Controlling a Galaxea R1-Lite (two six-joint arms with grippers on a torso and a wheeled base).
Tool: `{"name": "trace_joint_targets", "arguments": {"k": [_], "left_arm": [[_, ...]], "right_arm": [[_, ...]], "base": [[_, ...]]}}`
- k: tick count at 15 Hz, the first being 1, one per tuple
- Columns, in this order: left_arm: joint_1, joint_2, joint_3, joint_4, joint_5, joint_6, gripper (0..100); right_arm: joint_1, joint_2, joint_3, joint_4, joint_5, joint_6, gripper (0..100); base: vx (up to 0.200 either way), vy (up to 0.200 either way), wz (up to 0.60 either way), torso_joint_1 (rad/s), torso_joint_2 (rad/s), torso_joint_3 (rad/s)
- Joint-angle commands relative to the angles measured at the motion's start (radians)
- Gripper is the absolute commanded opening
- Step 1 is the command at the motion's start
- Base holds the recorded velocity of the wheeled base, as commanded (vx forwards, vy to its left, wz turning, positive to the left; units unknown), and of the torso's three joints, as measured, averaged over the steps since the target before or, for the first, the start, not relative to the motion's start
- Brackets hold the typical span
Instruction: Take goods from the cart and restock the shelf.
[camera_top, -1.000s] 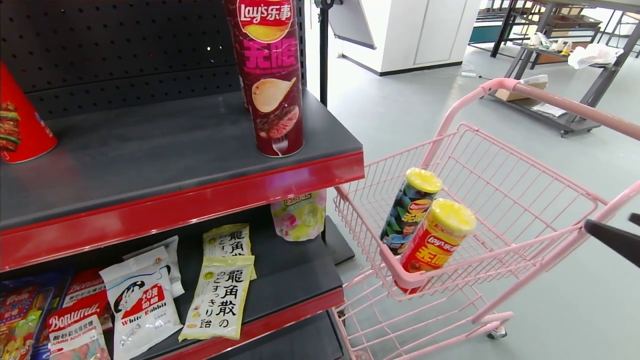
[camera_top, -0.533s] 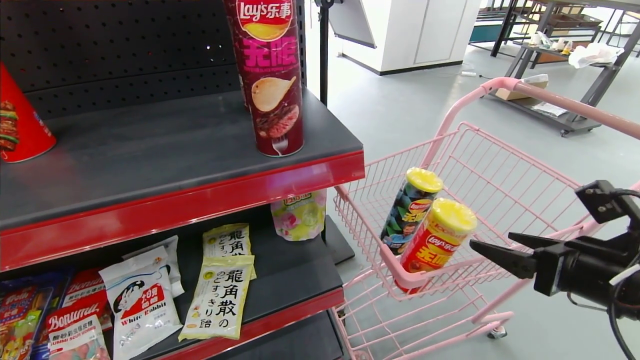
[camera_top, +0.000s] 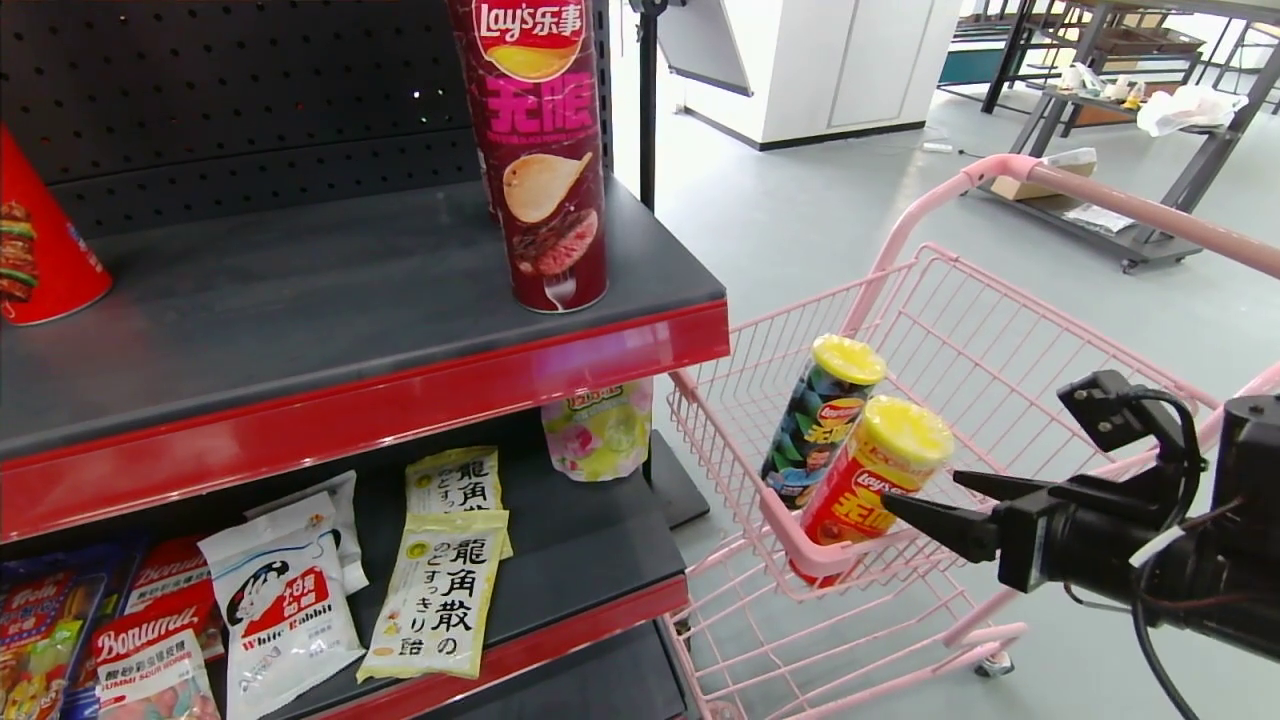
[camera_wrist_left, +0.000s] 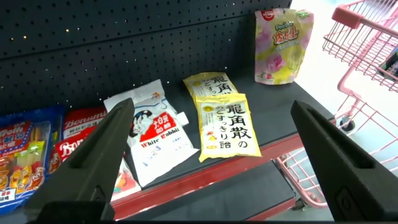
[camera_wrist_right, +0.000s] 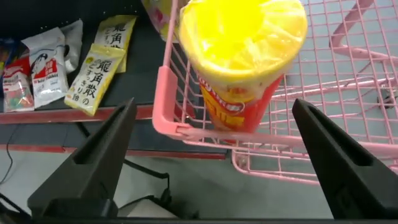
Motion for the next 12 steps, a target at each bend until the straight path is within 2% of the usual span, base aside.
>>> {"name": "trace_joint_targets", "arguments": {"k": [1, 7, 12], "left_arm": [[-0.001, 0.0, 0.0, 0.0, 0.0, 0.001, 100], [0.0, 0.0, 0.0, 0.0, 0.0, 0.001, 100], [0.0, 0.0, 0.0, 0.0, 0.0, 0.001, 100]], "right_arm": [[0.0, 0.098, -0.003, -0.039, -0.003, -0.003, 100], [-0.009, 0.271, -0.024, -0.223, -0.033, -0.006, 100], [-0.011, 0.316, -0.05, -0.252, -0.033, -0.011, 100]], "base": [[0.0, 0.0, 0.0, 0.0, 0.0, 0.0], [0.0, 0.0, 0.0, 0.0, 0.0, 0.0], [0.0, 0.0, 0.0, 0.0, 0.0, 0.0]]}}
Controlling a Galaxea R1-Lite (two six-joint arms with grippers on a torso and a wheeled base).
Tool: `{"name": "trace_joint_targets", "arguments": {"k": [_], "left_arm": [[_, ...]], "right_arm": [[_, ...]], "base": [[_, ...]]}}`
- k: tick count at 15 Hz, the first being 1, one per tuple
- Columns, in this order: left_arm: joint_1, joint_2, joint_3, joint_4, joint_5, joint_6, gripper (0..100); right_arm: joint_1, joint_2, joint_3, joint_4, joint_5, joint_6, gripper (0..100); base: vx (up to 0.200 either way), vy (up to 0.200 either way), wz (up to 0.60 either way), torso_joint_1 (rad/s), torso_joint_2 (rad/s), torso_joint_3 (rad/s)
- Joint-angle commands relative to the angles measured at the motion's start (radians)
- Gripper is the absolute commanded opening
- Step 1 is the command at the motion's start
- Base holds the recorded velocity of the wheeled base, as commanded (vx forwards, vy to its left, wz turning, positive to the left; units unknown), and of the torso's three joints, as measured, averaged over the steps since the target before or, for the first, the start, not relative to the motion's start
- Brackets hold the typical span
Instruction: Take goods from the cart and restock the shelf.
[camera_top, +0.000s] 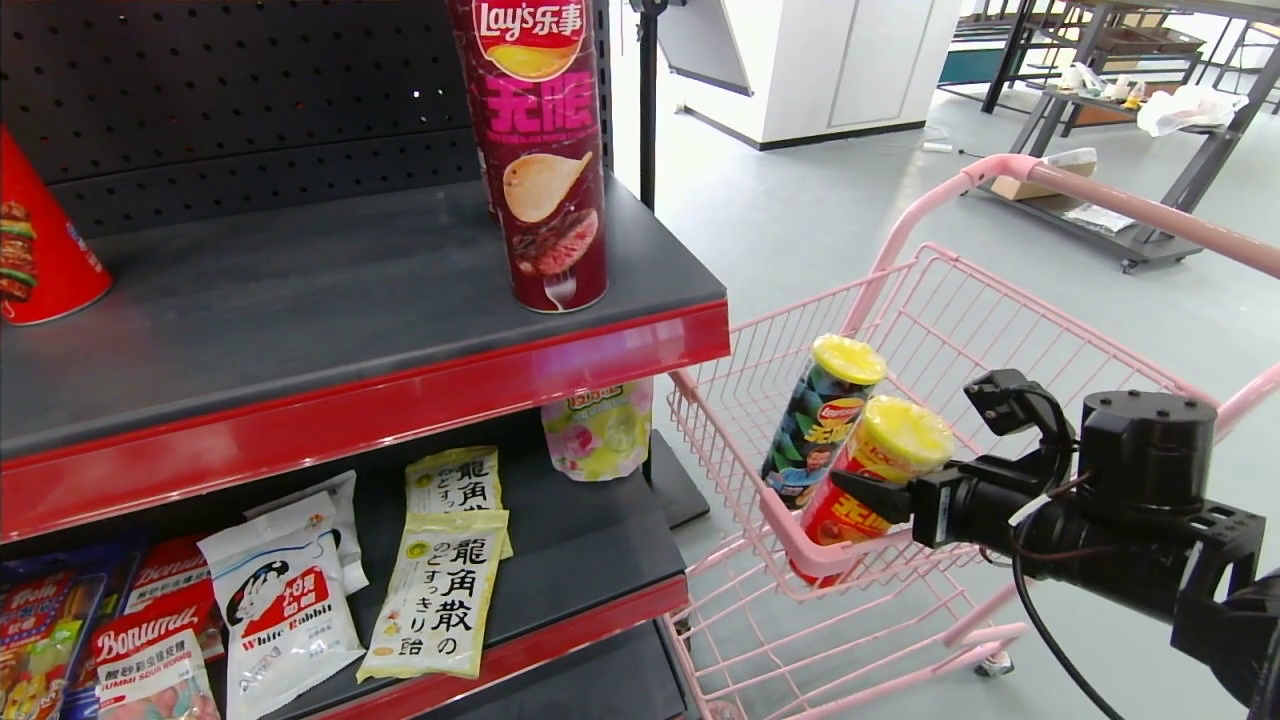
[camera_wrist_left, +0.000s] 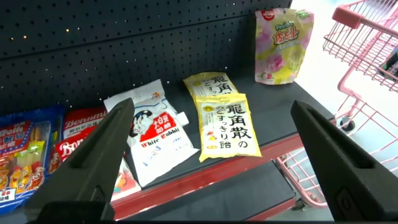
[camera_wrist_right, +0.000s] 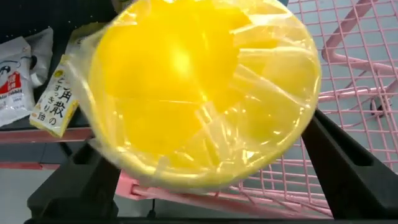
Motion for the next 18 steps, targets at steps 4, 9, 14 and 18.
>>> {"name": "trace_joint_targets", "arguments": {"k": [4, 9, 14, 18], "left_arm": [[0.0, 0.0, 0.0, 0.0, 0.0, 0.0, 100], [0.0, 0.0, 0.0, 0.0, 0.0, 0.0, 100], [0.0, 0.0, 0.0, 0.0, 0.0, 0.002, 100], [0.0, 0.0, 0.0, 0.0, 0.0, 0.002, 100]], "right_arm": [[-0.014, 0.069, -0.06, -0.022, -0.001, -0.004, 100], [-0.012, 0.083, -0.073, -0.022, -0.003, -0.006, 100], [-0.02, 0.089, -0.074, -0.022, 0.001, -0.006, 0], [-0.019, 0.049, -0.054, -0.028, -0.001, -0.015, 0]], "base": [[0.0, 0.0, 0.0, 0.0, 0.0, 0.0], [0.0, 0.0, 0.0, 0.0, 0.0, 0.0], [0.0, 0.0, 0.0, 0.0, 0.0, 0.0], [0.0, 0.0, 0.0, 0.0, 0.0, 0.0]]}}
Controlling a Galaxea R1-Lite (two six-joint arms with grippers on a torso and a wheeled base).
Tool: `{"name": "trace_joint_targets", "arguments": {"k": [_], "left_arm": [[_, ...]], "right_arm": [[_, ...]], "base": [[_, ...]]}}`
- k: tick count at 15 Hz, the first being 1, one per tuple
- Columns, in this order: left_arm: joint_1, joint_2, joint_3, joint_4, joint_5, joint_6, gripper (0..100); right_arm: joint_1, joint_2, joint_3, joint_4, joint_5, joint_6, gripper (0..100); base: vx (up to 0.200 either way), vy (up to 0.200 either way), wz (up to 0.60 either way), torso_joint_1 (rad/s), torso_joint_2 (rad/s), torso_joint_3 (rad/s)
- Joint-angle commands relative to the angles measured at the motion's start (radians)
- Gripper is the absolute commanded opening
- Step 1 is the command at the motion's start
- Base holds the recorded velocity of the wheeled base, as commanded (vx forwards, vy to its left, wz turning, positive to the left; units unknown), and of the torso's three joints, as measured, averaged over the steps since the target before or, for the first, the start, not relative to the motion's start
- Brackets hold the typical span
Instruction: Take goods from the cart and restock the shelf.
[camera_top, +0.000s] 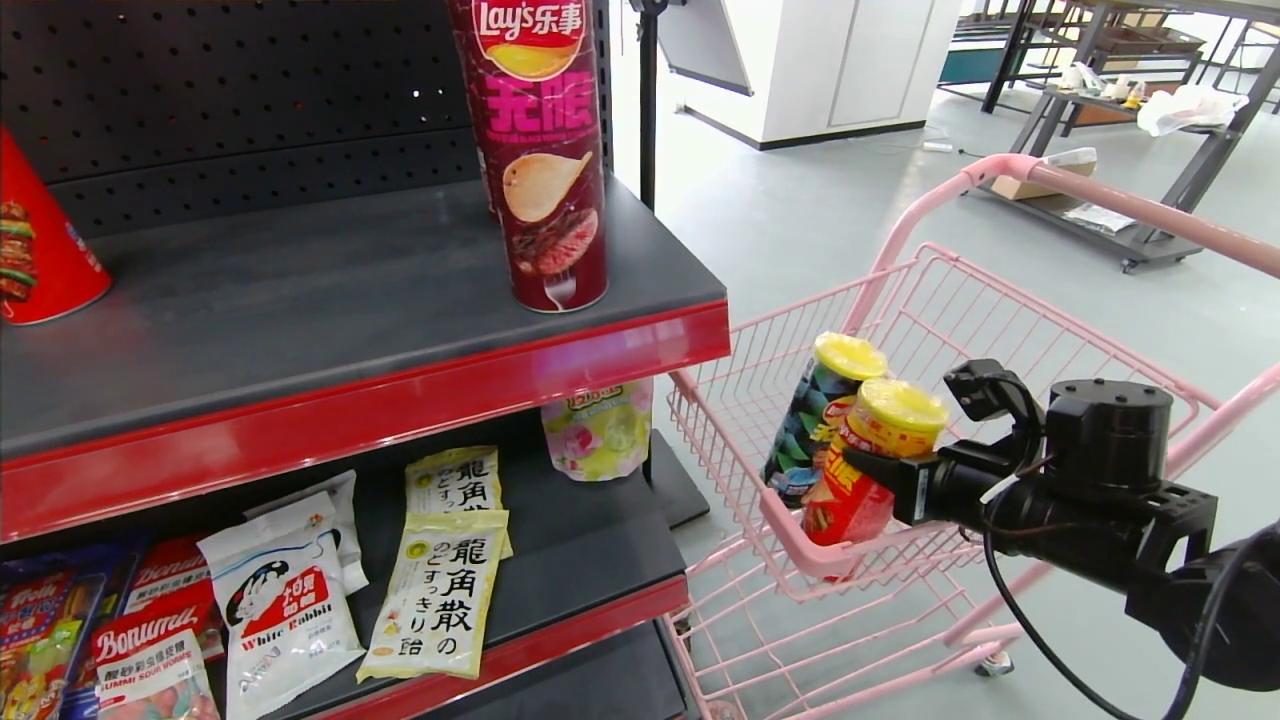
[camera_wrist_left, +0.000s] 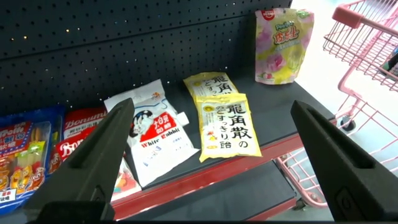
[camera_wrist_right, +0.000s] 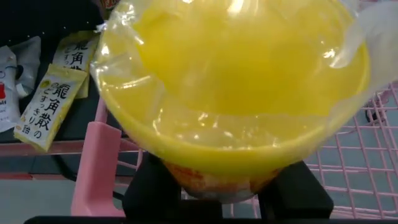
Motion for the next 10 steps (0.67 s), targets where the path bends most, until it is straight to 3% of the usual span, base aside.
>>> {"name": "trace_joint_targets", "arguments": {"k": [1, 7, 10], "left_arm": [[0.0, 0.0, 0.0, 0.0, 0.0, 0.0, 100], [0.0, 0.0, 0.0, 0.0, 0.0, 0.0, 100], [-0.002, 0.0, 0.0, 0.0, 0.0, 0.0, 100]], "right_arm": [[0.003, -0.073, 0.016, -0.003, 0.0, -0.022, 0], [0.046, -0.302, 0.003, 0.034, 0.003, -0.074, 0], [0.054, -0.452, -0.114, 0.232, 0.003, -0.074, 0]], "base": [[0.0, 0.0, 0.0, 0.0, 0.0, 0.0], [0.0, 0.0, 0.0, 0.0, 0.0, 0.0], [0.0, 0.0, 0.0, 0.0, 0.0, 0.0]]}}
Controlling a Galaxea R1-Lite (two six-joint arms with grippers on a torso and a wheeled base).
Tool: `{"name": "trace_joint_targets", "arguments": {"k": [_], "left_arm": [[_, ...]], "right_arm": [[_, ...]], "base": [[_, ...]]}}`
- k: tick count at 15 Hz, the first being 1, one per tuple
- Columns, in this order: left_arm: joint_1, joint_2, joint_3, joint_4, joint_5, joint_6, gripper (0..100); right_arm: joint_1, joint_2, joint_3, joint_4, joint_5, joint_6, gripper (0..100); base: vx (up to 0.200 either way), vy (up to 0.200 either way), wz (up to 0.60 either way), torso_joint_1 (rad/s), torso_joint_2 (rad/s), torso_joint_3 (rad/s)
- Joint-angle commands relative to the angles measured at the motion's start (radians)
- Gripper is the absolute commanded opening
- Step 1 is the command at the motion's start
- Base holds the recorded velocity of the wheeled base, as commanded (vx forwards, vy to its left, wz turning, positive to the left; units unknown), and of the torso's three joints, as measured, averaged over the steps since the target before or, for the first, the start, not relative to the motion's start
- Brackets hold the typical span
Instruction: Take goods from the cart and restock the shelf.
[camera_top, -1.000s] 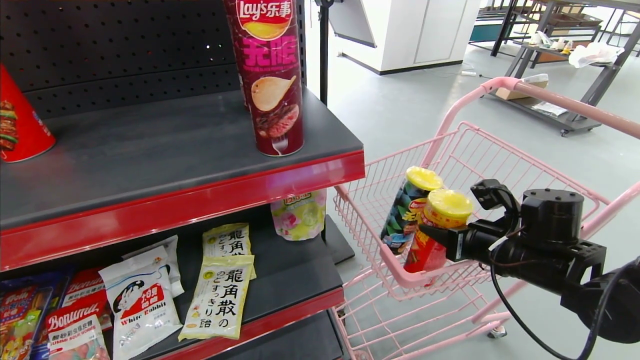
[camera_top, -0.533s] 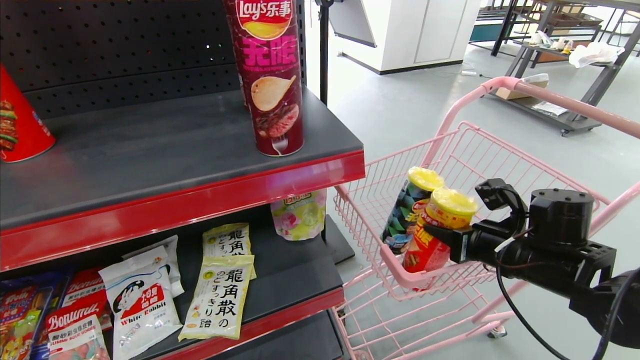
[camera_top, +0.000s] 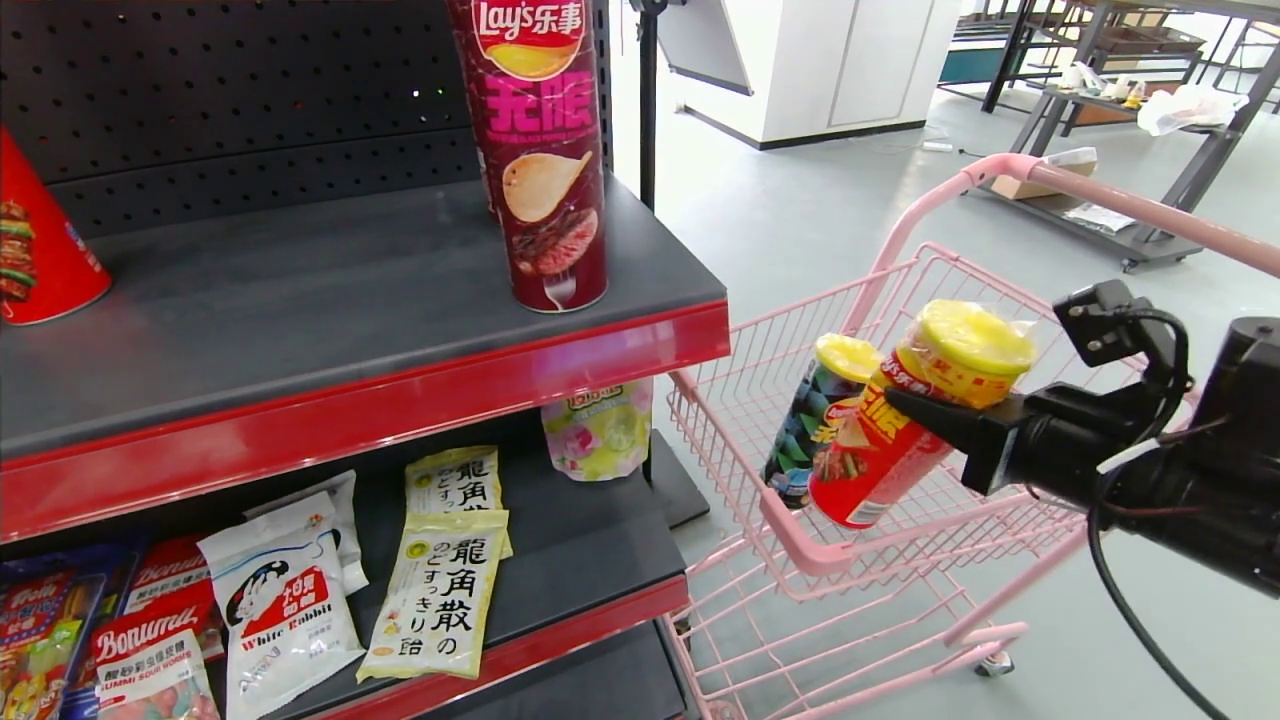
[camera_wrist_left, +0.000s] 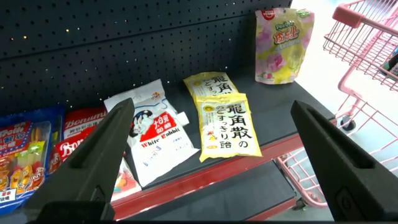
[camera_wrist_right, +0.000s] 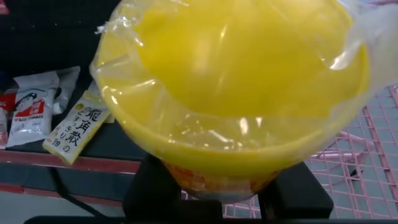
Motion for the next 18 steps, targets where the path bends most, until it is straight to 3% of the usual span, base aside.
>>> {"name": "trace_joint_targets", "arguments": {"k": [1, 3, 5, 7, 9, 10, 11, 18], "left_arm": [[0.001, 0.0, 0.0, 0.0, 0.0, 0.0, 100], [-0.001, 0.0, 0.002, 0.0, 0.0, 0.0, 100], [0.001, 0.0, 0.0, 0.0, 0.0, 0.0, 100], [-0.001, 0.002, 0.0, 0.0, 0.0, 0.0, 100], [-0.001, 0.013, 0.0, 0.001, 0.0, 0.0, 100], [-0.001, 0.013, 0.0, 0.001, 0.0, 0.004, 100], [-0.002, 0.011, -0.001, 0.001, 0.0, 0.031, 100], [-0.001, 0.0, 0.0, -0.002, 0.002, 0.055, 100]], "right_arm": [[0.001, -0.19, -0.155, 0.212, 0.0, 0.001, 0], [-0.002, -0.304, -0.316, 0.492, -0.002, 0.003, 0], [-0.025, -0.399, -0.386, 0.704, -0.054, 0.003, 0], [-0.056, -0.502, -0.379, 0.9, -0.166, -0.037, 0], [-0.079, -0.604, -0.313, 1.025, -0.155, -0.022, 0], [-0.083, -0.629, -0.293, 1.031, -0.153, -0.024, 0], [-0.083, -0.684, -0.239, 1.037, -0.155, -0.034, 0], [-0.103, -0.753, -0.155, 1.048, -0.172, -0.071, 0]], "base": [[0.0, 0.0, 0.0, 0.0, 0.0, 0.0], [0.0, 0.0, 0.0, 0.0, 0.0, 0.0], [0.0, 0.0, 0.0, 0.0, 0.0, 0.0], [0.0, 0.0, 0.0, 0.0, 0.0, 0.0], [0.0, 0.0, 0.0, 0.0, 0.0, 0.0], [0.0, 0.0, 0.0, 0.0, 0.0, 0.0], [0.0, 0.0, 0.0, 0.0, 0.0, 0.0], [0.0, 0.0, 0.0, 0.0, 0.0, 0.0]]}}
